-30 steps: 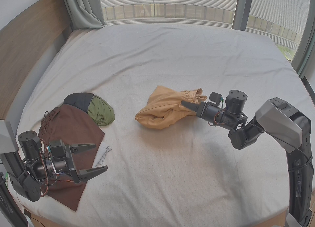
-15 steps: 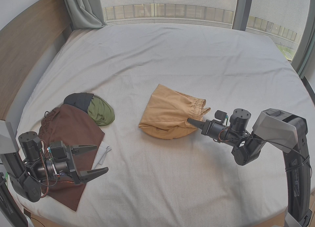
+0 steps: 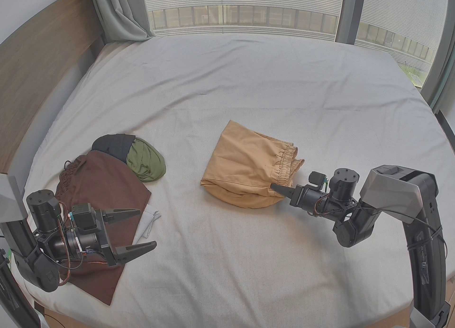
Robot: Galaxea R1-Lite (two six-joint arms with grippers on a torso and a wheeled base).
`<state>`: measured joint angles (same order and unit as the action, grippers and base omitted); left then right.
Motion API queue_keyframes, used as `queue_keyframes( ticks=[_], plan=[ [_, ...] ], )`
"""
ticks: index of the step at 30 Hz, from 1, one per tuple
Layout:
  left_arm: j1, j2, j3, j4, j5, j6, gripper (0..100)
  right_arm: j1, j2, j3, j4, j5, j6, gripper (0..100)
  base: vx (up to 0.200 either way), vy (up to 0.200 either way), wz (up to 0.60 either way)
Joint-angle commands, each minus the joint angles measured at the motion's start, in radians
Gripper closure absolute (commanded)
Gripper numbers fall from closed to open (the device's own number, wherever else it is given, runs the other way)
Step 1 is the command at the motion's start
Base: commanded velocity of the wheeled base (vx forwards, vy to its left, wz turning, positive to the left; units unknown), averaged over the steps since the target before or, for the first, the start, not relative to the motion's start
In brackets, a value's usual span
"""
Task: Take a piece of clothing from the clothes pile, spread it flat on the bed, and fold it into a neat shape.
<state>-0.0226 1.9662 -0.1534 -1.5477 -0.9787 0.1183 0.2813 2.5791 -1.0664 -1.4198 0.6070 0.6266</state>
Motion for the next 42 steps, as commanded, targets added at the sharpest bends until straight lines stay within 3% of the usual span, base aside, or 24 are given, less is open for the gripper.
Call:
queue_keyframes(
  ticks=[1,6,7,15,25,32,42],
  plan=[
    [0.0,-0.001,0.0,0.0,0.0,0.0,0,-0.001,0.013,0.005,-0.001,0.0,-0.002,100,0.0,0.0,0.0],
    [0.0,-0.003,0.002,0.0,0.0,0.0,0,0.001,0.013,0.005,-0.001,0.0,-0.002,100,0.0,0.0,0.0],
    [0.0,-0.003,0.002,0.0,0.0,0.0,0,0.001,0.013,0.005,-0.001,0.0,-0.002,0,0.0,0.0,0.0],
    [-0.002,-0.006,0.0,0.0,0.0,0.0,0,-0.04,-0.025,0.095,-0.054,0.0,-0.021,0,0.0,0.0,0.0],
    [-0.005,-0.009,-0.002,-0.002,0.0,0.0,0,-0.132,-0.234,0.255,-0.097,0.002,-0.022,0,0.0,0.0,0.0],
    [-0.002,-0.009,-0.005,0.0,0.0,-0.002,0,-0.105,-0.309,0.255,-0.082,0.002,-0.021,0,0.0,0.0,0.0],
    [0.003,-0.009,-0.008,-0.002,0.0,-0.005,0,-0.002,-0.266,0.157,-0.005,0.0,-0.019,0,0.0,0.0,0.0]
  ],
)
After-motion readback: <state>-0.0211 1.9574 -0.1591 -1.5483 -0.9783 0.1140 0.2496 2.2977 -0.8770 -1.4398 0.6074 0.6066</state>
